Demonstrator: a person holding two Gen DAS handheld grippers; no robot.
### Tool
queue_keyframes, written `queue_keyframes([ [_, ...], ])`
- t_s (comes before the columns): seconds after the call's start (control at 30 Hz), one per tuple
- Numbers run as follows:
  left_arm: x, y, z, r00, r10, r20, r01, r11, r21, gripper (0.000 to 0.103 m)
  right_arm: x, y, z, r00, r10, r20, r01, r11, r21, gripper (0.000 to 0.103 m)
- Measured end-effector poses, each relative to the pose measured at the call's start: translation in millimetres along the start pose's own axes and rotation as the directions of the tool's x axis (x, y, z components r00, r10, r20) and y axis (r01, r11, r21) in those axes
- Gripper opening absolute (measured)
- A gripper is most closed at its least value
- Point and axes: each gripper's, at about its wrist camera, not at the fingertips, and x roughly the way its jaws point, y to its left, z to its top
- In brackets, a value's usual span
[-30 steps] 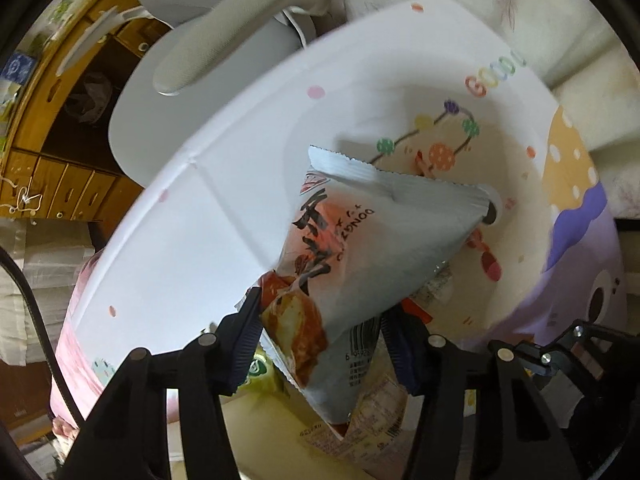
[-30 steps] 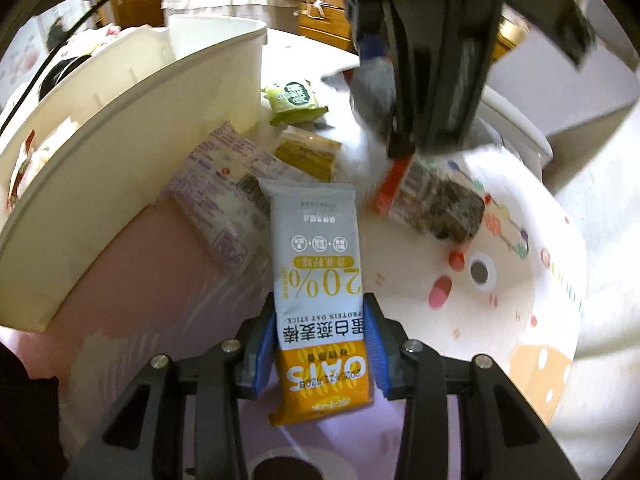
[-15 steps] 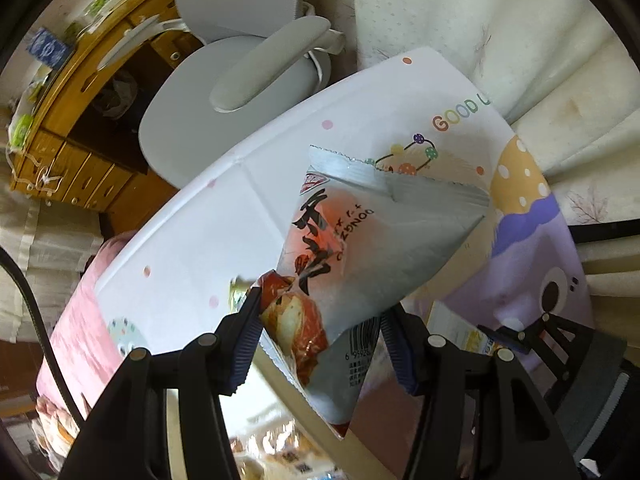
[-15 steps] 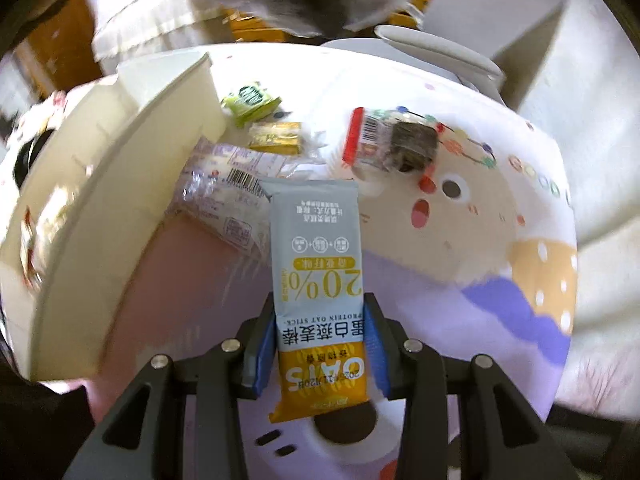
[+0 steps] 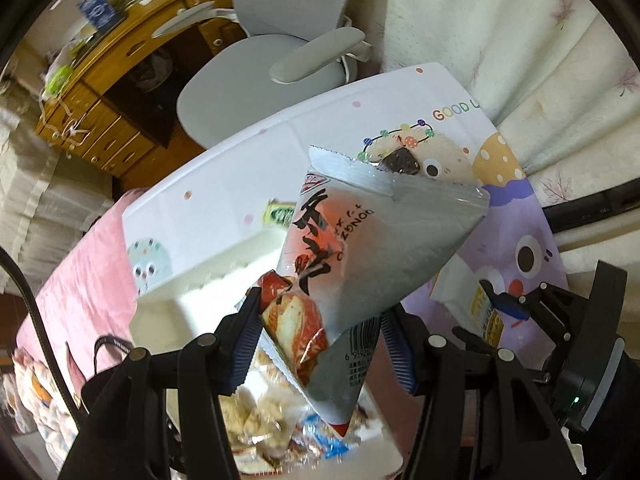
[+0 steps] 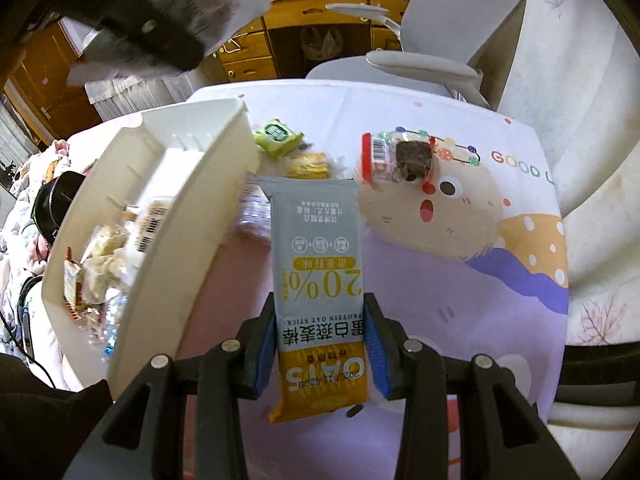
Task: Organize snacks
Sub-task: 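Carry the bread packet with left tool while right tool carries the oat packet over the tray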
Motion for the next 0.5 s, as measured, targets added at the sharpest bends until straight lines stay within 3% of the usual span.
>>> queue_keyframes([
  [0.5,-42,67,-114,0.999,-0.006,0.043,0.013,0.986,-0.165,0.056,-46,55,-11,0.999,0.045,0.022,-0.048,0.988,0.149,0.04],
])
